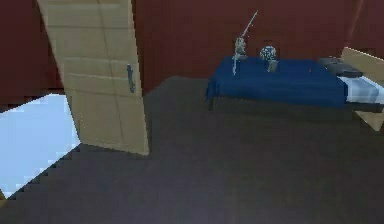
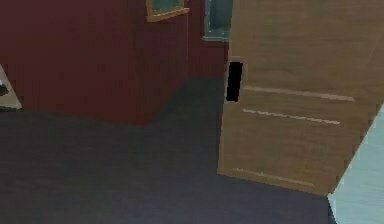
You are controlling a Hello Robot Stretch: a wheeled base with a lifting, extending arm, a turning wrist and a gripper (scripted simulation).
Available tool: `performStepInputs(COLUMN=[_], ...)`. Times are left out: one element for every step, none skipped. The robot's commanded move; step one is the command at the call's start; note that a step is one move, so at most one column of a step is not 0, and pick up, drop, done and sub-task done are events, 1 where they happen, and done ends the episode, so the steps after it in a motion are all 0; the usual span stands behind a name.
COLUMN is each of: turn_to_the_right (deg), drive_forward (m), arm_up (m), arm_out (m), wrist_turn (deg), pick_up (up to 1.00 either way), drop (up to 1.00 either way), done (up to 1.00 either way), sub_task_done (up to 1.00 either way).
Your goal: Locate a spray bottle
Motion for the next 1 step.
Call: performStepInputs(turn_to_the_right=[45.0], drive_forward=[0.00], arm_up=[0.00], arm_out=[0.00], wrist_turn=[0.0], pick_up=[0.00], drop=[0.00], done=[0.00], sub_task_done=[0.00])
